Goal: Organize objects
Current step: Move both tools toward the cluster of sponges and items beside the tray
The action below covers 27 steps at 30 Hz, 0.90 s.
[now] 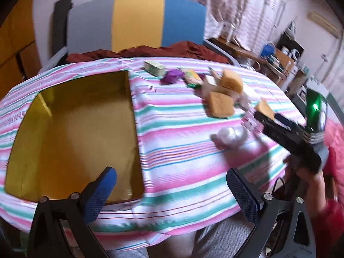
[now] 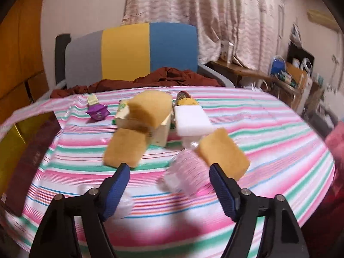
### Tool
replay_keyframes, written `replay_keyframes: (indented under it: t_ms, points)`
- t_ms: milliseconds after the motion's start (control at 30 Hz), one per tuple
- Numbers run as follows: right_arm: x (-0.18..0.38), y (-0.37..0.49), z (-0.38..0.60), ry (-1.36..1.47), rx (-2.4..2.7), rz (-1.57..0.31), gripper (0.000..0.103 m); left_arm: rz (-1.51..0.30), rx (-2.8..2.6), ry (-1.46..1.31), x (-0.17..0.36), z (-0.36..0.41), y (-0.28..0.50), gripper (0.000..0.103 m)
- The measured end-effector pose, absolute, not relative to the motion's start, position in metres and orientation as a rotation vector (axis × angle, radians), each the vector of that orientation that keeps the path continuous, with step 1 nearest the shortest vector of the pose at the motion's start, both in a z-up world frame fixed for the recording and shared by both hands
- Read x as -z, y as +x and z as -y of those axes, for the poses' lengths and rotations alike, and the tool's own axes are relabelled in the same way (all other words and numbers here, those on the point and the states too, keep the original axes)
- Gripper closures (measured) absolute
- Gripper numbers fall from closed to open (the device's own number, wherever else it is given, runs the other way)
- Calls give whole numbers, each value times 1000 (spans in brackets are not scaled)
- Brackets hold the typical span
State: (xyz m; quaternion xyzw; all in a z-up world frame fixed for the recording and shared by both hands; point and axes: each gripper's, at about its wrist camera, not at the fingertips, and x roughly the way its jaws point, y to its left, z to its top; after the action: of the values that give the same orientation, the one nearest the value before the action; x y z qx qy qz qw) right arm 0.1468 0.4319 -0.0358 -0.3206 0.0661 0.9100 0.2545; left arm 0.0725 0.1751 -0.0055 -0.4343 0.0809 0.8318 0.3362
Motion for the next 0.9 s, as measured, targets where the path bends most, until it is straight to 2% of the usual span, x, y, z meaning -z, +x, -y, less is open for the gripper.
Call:
replay_keyframes:
  t_ms: [33, 167, 433, 533, 567, 667, 900]
  points:
    - [35, 149, -438, -856, -2470, -169, 39, -206, -2149, -1142, 7, -177, 74, 0]
    - [25, 168, -484, -737, -2379, -350, 38, -157, -2081, -1188, 13, -180, 78, 0]
    - [57, 147, -528, -951, -2397, -374, 37, -140, -2019, -1252, 26, -195, 85, 0]
    - [63, 148, -530, -934, -2434, -446, 38, -180, -2012, -1231, 26, -204, 92, 0]
    - [65, 151, -532, -921, -2433, -487, 44, -195, -2013, -1218, 25, -207, 95, 0]
    - [68, 162, -533, -876, -2435, -609, 50, -222, -1999, -1184, 21, -218, 100, 0]
    - [67, 206, -532, -783, -2356, -793, 54, -224, -1945, -1126, 12, -254, 106, 0]
